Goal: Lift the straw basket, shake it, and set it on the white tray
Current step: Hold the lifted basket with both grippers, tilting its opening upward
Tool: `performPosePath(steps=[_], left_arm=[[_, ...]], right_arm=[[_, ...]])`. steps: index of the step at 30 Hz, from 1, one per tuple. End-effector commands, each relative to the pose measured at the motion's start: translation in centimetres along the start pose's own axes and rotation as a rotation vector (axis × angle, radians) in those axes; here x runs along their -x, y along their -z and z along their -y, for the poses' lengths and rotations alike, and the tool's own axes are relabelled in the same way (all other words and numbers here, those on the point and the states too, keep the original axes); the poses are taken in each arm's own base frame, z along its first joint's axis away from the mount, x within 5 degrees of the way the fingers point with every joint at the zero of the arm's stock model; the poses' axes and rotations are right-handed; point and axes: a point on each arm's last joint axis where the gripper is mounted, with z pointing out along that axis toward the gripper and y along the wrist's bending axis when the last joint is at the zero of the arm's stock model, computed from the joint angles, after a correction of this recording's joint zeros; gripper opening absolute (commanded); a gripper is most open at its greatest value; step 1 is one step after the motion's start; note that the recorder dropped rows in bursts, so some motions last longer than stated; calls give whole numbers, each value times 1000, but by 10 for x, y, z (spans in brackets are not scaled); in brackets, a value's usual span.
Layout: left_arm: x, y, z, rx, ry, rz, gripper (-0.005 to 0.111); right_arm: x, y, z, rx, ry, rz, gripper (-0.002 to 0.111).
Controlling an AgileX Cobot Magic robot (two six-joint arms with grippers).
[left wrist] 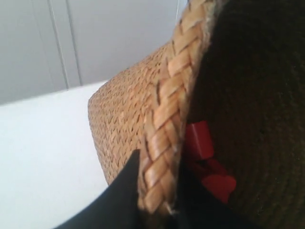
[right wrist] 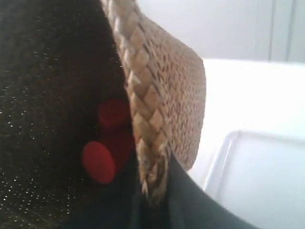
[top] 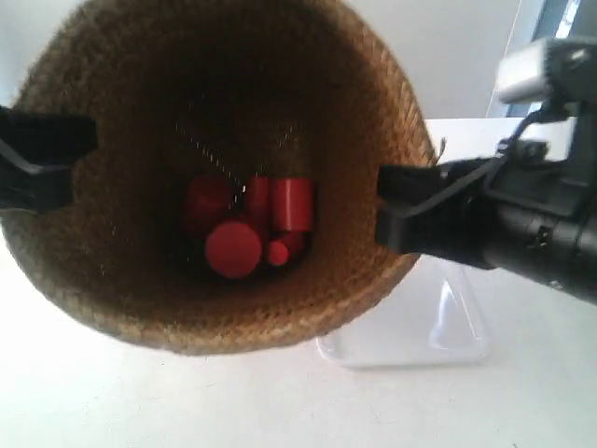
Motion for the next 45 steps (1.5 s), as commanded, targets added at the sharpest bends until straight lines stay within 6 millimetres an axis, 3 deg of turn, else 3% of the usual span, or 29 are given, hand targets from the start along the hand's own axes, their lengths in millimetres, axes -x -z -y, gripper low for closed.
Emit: performPosePath(steps=[1,4,8,12,15,18,21,23,26,28,31,33,34,35,37,38,39,41,42,44,45], left_arm=[[14,18,3,-15,-20,32,0],[13,20,0,3,-36,44,0],[-12,-7,-11,52,-8,-145,0],[7,7,-7,33,13,-119,0],[17,17,-6,38,-9,-36,0],[4,-3,-13,71,-33,-91,0],[-2,-13,-11,52,-10,-191,0],[10,0,-4,20,-9,-171,0],[26,19,3,-12,-50,-28,0],[19,12,1,3,-105,17,0],[-7,-17,-9,44,-76,-75,0],[-4,-15,-5,22,-37,-91,0],[5,-6,0,-1,-42,-56,0],[21,15,9,-48,-55,36,0],[24,28,13,-70,-73,121,0],[14,18,12,-64,-72,90,0],[-8,-9,9,-47,-81,12,0],[-8,-21,13,-62,7,-37,0],[1,-13,17,-88,2,-23,0],[28,25,30,-168,-128,102,0],[24,24,30,-166,-155,102,0]], right_arm=[[4,0,-15,144,-28,-178,0],[18,3,-13,109,33,-94,0],[15,-23,12,-52,45,-81,0],[28,-18,1,33,20,-236,0],[43,-6,-3,34,72,-154,0],[36,-20,18,-97,127,-118,0],[28,-26,29,-172,79,-293,0],[39,-7,14,-135,92,-317,0],[61,24,-3,-63,127,-107,0],[58,23,0,-70,159,-32,0],[29,-5,17,-135,234,-150,0],[23,-9,16,-139,202,-239,0],[28,-3,11,-118,165,-228,0],[45,24,-7,-31,115,-102,0],[52,42,-18,52,91,72,0],[47,37,-16,48,97,72,0],[25,8,-8,11,132,-17,0],[14,-14,-6,-20,105,-188,0],[18,-11,-11,-2,82,-201,0],[47,22,-42,155,51,-49,0],[46,20,-44,160,100,-32,0]])
